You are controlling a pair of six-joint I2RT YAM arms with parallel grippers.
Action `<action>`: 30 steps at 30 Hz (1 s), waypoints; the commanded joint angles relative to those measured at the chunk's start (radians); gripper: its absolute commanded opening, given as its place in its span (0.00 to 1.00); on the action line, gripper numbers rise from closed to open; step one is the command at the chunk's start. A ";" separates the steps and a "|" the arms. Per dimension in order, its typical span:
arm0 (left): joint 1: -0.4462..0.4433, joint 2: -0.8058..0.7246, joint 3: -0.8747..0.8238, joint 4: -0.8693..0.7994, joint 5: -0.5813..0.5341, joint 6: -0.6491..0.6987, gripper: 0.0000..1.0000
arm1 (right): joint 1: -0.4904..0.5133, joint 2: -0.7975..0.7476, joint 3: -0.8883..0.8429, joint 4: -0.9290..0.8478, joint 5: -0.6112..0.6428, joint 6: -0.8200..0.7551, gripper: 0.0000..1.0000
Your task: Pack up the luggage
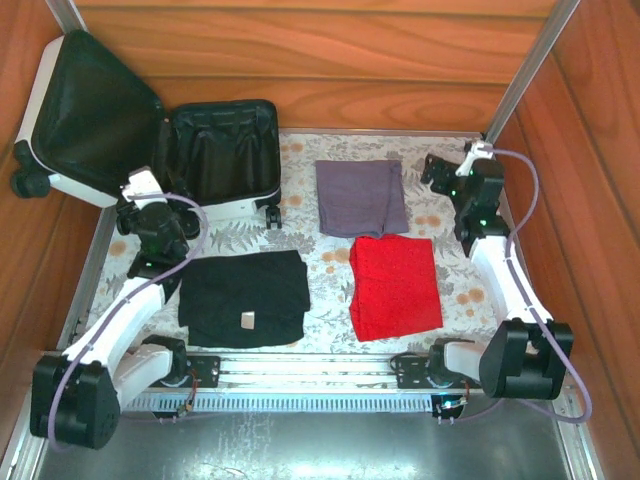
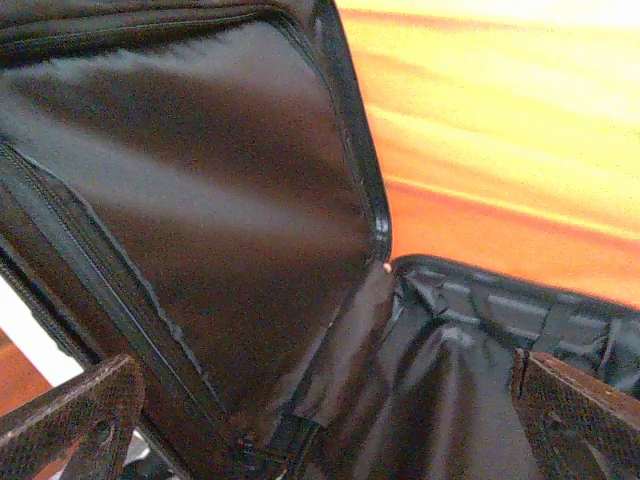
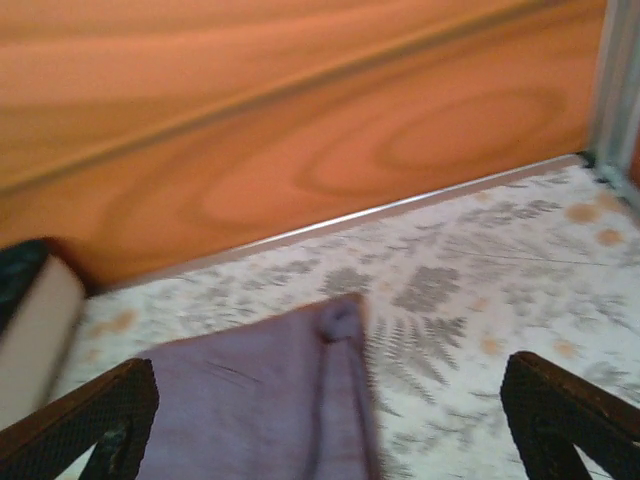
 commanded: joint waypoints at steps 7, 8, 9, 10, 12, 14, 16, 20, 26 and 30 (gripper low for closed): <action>-0.034 0.070 0.225 -0.705 0.322 -0.412 0.90 | 0.228 0.328 0.322 -0.423 -0.079 0.140 0.95; -0.046 0.083 0.245 -0.747 0.343 -0.420 0.89 | 0.258 0.363 0.349 -0.444 -0.061 0.129 0.95; -0.058 0.090 0.255 -0.771 0.361 -0.424 0.88 | 0.281 0.389 0.367 -0.458 -0.043 0.118 0.96; -0.072 0.091 0.259 -0.789 0.385 -0.425 0.88 | 0.310 0.417 0.389 -0.477 -0.026 0.101 0.96; -0.097 0.077 0.248 -0.811 0.425 -0.466 0.88 | 0.358 0.484 0.427 -0.515 -0.003 0.066 0.96; -0.125 0.049 0.211 -0.812 0.497 -0.518 0.88 | 0.418 0.534 0.465 -0.561 0.036 0.030 0.98; -0.158 0.021 0.167 -0.812 0.535 -0.565 0.92 | 0.475 0.573 0.493 -0.608 0.094 0.001 0.98; -0.222 -0.037 0.083 -0.813 0.567 -0.644 1.00 | 0.574 0.645 0.531 -0.700 0.215 -0.017 0.99; -0.233 -0.089 -0.002 -0.804 0.621 -0.669 1.00 | 0.661 0.755 0.609 -0.814 0.321 -0.024 1.00; -0.233 -0.118 -0.036 -0.803 0.624 -0.652 1.00 | 0.694 0.839 0.691 -0.886 0.373 -0.012 1.00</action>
